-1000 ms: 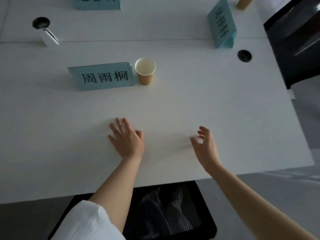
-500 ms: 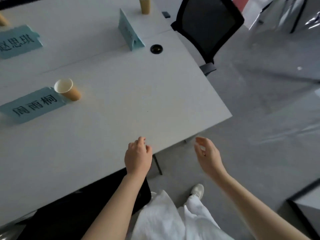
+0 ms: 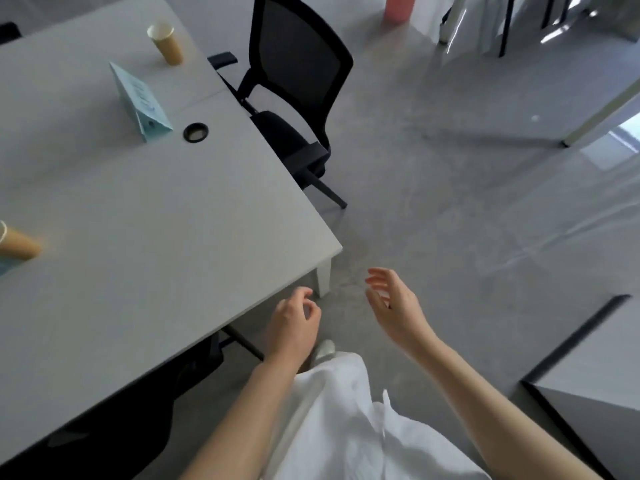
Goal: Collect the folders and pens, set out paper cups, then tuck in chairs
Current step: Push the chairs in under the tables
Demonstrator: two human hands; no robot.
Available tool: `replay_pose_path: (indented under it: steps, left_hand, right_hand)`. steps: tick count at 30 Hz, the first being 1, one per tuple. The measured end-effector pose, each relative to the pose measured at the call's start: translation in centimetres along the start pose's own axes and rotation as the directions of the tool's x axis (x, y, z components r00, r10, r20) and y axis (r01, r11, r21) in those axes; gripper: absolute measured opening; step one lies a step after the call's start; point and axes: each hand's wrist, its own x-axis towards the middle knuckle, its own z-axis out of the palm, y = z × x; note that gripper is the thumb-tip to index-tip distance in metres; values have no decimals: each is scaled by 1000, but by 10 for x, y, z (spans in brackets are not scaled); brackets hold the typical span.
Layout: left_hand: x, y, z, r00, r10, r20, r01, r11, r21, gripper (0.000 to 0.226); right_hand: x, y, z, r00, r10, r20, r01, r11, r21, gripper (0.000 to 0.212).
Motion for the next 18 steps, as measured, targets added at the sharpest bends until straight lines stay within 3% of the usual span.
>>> replay_pose_path:
  steps: [4, 8, 18]
  left_hand:
    - [44, 29, -3, 999, 0, -46, 0, 1000, 10, 25]
    - [101, 57, 2, 990, -102, -103, 100, 995, -17, 27]
    - [251, 147, -3, 982, -179, -60, 177, 983, -44, 28]
  right_hand:
    - [50, -4, -31, 999, -25, 22, 25, 1000, -4, 32]
    - [124, -7, -65, 996, -16, 93, 21, 998, -55, 33]
    - [295, -28, -145, 973, -14, 232, 68, 972, -224, 30]
